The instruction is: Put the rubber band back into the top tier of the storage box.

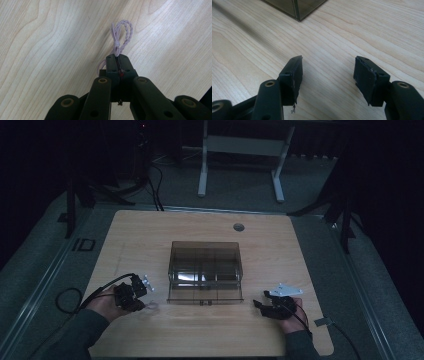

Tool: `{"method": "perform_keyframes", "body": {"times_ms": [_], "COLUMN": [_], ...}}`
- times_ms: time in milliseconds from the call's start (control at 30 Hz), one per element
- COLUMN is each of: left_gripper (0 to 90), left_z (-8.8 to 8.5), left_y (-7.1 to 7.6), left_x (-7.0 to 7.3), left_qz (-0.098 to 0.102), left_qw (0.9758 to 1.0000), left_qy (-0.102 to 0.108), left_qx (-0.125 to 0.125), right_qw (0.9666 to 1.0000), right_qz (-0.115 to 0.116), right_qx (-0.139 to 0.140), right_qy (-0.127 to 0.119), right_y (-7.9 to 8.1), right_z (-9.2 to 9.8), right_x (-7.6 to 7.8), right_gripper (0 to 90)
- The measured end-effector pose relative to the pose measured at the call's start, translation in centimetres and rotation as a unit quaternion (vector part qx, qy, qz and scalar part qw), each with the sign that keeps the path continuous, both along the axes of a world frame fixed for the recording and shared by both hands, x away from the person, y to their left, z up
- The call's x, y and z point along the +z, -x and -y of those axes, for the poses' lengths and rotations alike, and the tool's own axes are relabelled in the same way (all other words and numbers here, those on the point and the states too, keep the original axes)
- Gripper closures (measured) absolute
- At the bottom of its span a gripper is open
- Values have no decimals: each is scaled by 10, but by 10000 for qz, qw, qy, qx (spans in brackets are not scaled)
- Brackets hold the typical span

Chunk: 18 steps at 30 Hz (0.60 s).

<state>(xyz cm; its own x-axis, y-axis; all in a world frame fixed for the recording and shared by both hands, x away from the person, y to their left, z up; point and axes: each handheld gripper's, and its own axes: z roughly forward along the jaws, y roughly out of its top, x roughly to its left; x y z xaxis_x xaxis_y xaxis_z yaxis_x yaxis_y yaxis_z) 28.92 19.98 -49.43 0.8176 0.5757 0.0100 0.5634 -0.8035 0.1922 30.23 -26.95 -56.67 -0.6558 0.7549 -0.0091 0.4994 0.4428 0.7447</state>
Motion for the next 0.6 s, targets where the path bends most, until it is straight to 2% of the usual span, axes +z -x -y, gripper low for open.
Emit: {"method": "perform_keyframes", "body": {"times_ms": [600], "left_gripper": [894], "left_z": [0], "left_y": [-1], "left_x": [11], "left_qz": [-4], "left_qw": [9999], "left_qy": [41], "left_qx": [-145], "right_qw": [10000], "right_qz": [-1], "right_qx": [3], "right_qy": [0], "right_y": [0], "right_z": [0], "right_x": [0], "right_gripper": [402]}}
